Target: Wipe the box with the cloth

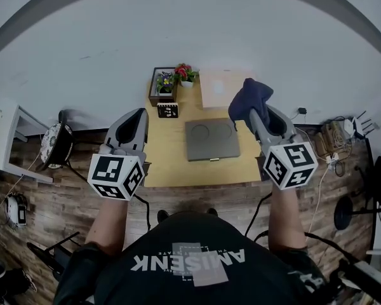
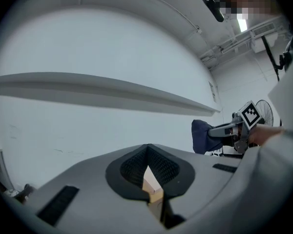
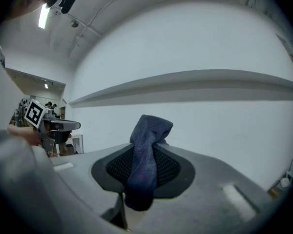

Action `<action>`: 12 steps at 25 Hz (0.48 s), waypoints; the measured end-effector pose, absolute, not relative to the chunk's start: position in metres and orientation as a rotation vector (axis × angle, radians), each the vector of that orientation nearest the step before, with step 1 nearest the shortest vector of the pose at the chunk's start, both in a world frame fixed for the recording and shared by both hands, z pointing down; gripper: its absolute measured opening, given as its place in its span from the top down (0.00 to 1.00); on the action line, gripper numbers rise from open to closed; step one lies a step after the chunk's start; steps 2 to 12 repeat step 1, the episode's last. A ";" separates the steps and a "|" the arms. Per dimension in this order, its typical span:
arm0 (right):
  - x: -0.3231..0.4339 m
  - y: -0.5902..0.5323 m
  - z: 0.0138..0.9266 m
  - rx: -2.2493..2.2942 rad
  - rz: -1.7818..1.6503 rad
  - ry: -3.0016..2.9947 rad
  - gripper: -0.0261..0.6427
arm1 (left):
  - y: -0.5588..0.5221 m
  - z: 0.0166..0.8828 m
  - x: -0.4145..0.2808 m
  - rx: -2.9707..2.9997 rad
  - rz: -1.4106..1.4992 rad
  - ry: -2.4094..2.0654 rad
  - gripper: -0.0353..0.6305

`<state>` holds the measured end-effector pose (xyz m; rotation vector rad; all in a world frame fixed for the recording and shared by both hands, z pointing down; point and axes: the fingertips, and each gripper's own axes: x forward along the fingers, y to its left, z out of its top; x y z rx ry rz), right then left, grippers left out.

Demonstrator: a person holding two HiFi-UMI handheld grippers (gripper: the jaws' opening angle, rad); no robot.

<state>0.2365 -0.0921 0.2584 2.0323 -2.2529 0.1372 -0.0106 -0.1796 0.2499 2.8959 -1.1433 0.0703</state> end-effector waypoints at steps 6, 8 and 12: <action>0.235 -0.091 0.259 2.036 0.142 -2.254 0.81 | -0.180 0.250 -0.011 2.901 0.078 -1.134 0.95; 0.235 -0.091 0.259 2.036 0.142 -2.254 0.81 | -0.180 0.250 -0.011 2.901 0.078 -1.134 0.95; 0.235 -0.091 0.259 2.036 0.142 -2.254 0.81 | -0.180 0.250 -0.011 2.901 0.078 -1.134 0.95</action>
